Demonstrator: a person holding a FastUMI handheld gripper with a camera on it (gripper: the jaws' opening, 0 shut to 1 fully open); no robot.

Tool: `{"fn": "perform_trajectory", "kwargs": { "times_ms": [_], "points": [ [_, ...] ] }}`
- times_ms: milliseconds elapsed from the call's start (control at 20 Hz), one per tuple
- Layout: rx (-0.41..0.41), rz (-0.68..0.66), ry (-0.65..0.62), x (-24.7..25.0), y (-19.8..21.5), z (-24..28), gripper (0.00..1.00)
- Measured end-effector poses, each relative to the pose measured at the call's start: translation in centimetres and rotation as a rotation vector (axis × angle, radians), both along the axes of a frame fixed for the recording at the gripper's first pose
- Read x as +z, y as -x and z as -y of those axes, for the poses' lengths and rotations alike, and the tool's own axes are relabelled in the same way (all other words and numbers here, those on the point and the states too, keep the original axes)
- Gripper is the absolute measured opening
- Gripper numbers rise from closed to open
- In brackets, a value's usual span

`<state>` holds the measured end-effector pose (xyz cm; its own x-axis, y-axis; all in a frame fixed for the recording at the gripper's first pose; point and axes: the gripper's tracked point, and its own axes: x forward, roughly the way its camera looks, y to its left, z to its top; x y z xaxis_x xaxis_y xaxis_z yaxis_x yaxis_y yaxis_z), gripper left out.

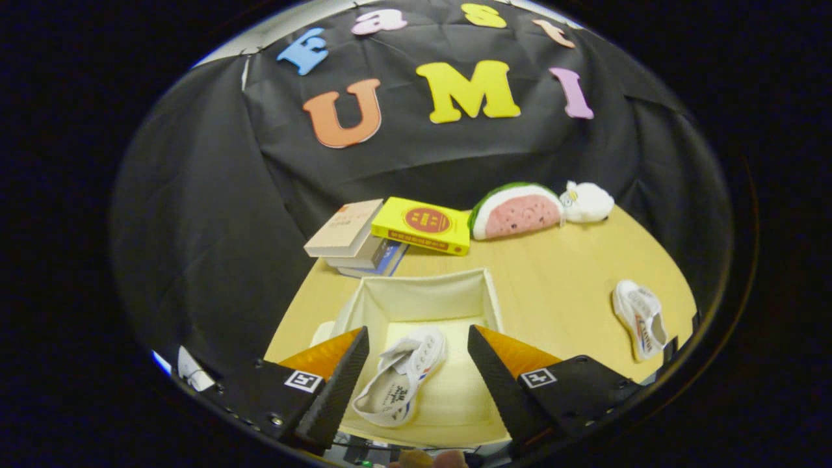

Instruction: Open the storage box then place both shoes into the box .Put the left shoe in first, then the right shoe, with the right side of both shoes facing outward in a uniform manner.

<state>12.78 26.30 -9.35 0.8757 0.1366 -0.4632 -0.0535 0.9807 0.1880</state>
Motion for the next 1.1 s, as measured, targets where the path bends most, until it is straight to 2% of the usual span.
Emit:
{"fn": "perform_trajectory", "kwargs": {
  "times_ms": [200, 600, 900, 1100],
  "points": [
    [0.005, 0.101, 0.052, 2.6, 2.4, 5.0, 0.96],
    [-0.060, 0.113, 0.092, 1.1, 7.1, 21.9, 0.96],
    [-0.098, 0.048, 0.088, -3.2, 7.4, 33.6, 0.96],
    [-0.096, -0.073, 0.113, -9.6, 6.5, 40.3, 0.96]
  ]
}}
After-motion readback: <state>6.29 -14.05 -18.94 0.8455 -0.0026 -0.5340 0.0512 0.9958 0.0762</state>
